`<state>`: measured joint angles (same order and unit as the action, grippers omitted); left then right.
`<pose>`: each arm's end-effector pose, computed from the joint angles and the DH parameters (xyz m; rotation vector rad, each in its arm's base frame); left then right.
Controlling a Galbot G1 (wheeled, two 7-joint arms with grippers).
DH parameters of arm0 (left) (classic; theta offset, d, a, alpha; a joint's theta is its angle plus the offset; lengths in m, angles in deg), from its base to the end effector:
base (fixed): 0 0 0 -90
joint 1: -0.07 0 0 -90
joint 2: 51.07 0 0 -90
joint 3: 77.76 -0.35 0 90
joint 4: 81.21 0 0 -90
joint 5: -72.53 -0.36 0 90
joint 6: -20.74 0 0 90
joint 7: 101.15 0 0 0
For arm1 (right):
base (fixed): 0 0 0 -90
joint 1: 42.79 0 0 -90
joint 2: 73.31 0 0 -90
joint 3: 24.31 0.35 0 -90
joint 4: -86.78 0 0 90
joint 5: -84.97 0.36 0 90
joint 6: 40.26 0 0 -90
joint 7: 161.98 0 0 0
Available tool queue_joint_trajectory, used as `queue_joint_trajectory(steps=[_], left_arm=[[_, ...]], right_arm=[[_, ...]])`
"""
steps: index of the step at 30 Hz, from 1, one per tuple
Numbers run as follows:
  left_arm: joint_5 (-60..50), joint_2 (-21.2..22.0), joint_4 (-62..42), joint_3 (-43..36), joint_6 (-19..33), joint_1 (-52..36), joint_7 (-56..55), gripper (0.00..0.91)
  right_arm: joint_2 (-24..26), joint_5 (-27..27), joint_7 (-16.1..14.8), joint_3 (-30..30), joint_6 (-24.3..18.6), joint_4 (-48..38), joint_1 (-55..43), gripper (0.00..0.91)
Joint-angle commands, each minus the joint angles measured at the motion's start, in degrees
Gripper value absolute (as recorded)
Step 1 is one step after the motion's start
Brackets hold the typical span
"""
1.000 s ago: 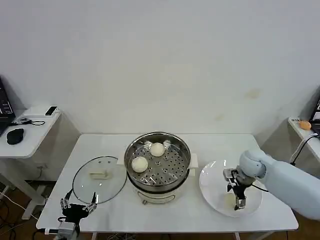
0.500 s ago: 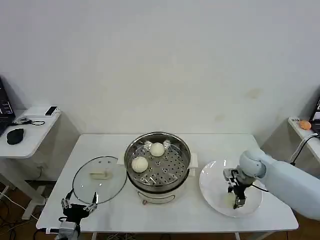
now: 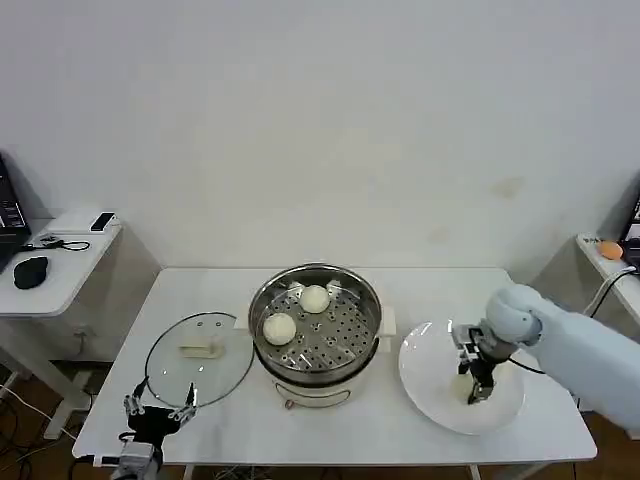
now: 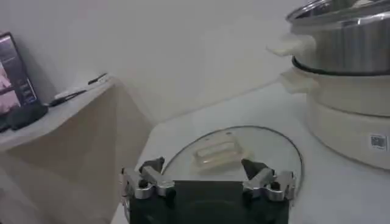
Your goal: Take steamed baozi put them in steamer then cover it.
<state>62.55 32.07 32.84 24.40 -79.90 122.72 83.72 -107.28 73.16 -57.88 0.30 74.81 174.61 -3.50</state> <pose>0.1662 0.0930 -0.3364 0.0985 -2.7509 -0.4967 0.4620 -0.1188 -0.1845 1.2799 -1.2555 1.2295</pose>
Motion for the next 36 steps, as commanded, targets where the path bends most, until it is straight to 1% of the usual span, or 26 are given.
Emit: queue_joint_trajectory(steps=[1, 3, 6, 9, 11, 13, 14, 16, 17, 18, 20, 22, 25, 27, 28, 30, 31, 33, 34, 36], left_arm=[[0.0, 0.3, 0.0, -0.1, -0.2, -0.3, 0.1, 0.907], [0.2, 0.3, 0.4, 0.0, -0.3, -0.3, 0.1, 0.907], [0.3, 0.3, 1.1, 0.3, -0.4, -0.2, 0.3, 0.907], [0.5, 0.3, 1.5, 1.0, -0.4, 0.0, 0.2, 0.907], [0.8, 0.2, 1.7, 1.4, -0.4, 0.2, 0.1, 0.907], [0.8, 0.3, 2.1, 1.9, -0.4, 0.6, 0.0, 0.907], [0.8, 0.2, 2.3, 2.2, -0.4, 0.8, 0.0, 0.907], [0.9, 0.3, 2.6, 2.8, -0.4, 1.0, 0.0, 0.907], [1.0, 0.5, 2.9, 3.3, -0.4, 1.1, 0.0, 0.907], [1.2, 0.5, 3.2, 3.5, -0.5, 1.1, 0.0, 0.907], [1.9, 0.6, 3.9, 4.0, -0.8, 1.2, 0.1, 0.907], [2.3, 1.0, 4.8, 4.6, -1.3, 1.1, 0.3, 0.907], [2.5, 1.2, 5.3, 4.9, -1.5, 1.1, 0.4, 0.907], [2.4, 1.5, 5.3, 5.0, -1.4, 1.2, 0.3, 0.907], [2.4, 1.7, 5.3, 5.0, -1.4, 1.3, 0.2, 0.907], [2.4, 2.0, 5.5, 5.2, -1.4, 1.5, 0.1, 0.907], [2.3, 2.2, 5.6, 5.2, -1.4, 1.7, 0.1, 0.907], [2.3, 2.2, 5.7, 5.3, -1.4, 1.7, 0.1, 0.907], [2.3, 2.4, 5.8, 5.5, -1.4, 1.5, 0.1, 0.907], [2.3, 2.6, 6.0, 5.9, -1.4, 1.3, 0.2, 0.907]], right_arm=[[0.1, 3.6, -1.0, 0.1, -0.3, 3.1, -11.0, 0.645], [-1.1, 5.3, -1.4, -1.1, -0.4, 3.9, -17.5, 0.645], [-4.2, 7.3, -2.1, -2.0, -0.3, 4.1, -23.3, 0.645], [-9.4, 9.1, -2.8, -3.9, -0.6, 2.7, -29.1, 0.645], [-12.7, 11.1, -3.0, -4.3, -2.5, 0.4, -31.2, 0.645], [-15.7, 12.1, -3.1, -4.5, -4.0, -1.7, -32.3, 0.645], [-17.0, 12.4, -3.2, -4.5, -5.0, -2.9, -32.7, 0.645], [-19.6, 13.0, -3.2, -4.9, -8.1, -5.2, -33.4, 0.645], [-21.8, 13.3, -3.2, -5.5, -9.2, -6.6, -33.9, 0.645], [-22.6, 13.5, -3.2, -5.8, -10.1, -7.1, -34.1, 0.645], [-25.7, 14.3, -3.1, -6.4, -13.2, -9.2, -34.3, 0.645], [-29.4, 15.6, -3.5, -6.7, -20.0, -11.3, -33.9, 0.645], [-32.8, 15.0, -3.7, -8.0, -20.9, -11.4, -33.0, 0.645], [-34.2, 14.2, -3.5, -8.8, -23.4, -11.3, -32.2, 0.645], [-35.0, 12.6, -3.0, -9.6, -25.8, -10.9, -31.6, 0.645], [-35.2, 7.3, -2.2, -10.8, -27.7, -9.5, -30.8, 0.645], [-34.9, 5.4, -1.9, -11.7, -28.6, -8.5, -30.5, 0.635], [-34.1, 5.1, -1.4, -14.3, -29.7, -6.4, -30.2, 0.645], [-33.6, 4.9, -0.8, -15.8, -30.9, -5.0, -29.9, 0.645], [-33.0, 2.6, 0.0, -17.0, -32.6, -2.5, -29.4, 0.635]])
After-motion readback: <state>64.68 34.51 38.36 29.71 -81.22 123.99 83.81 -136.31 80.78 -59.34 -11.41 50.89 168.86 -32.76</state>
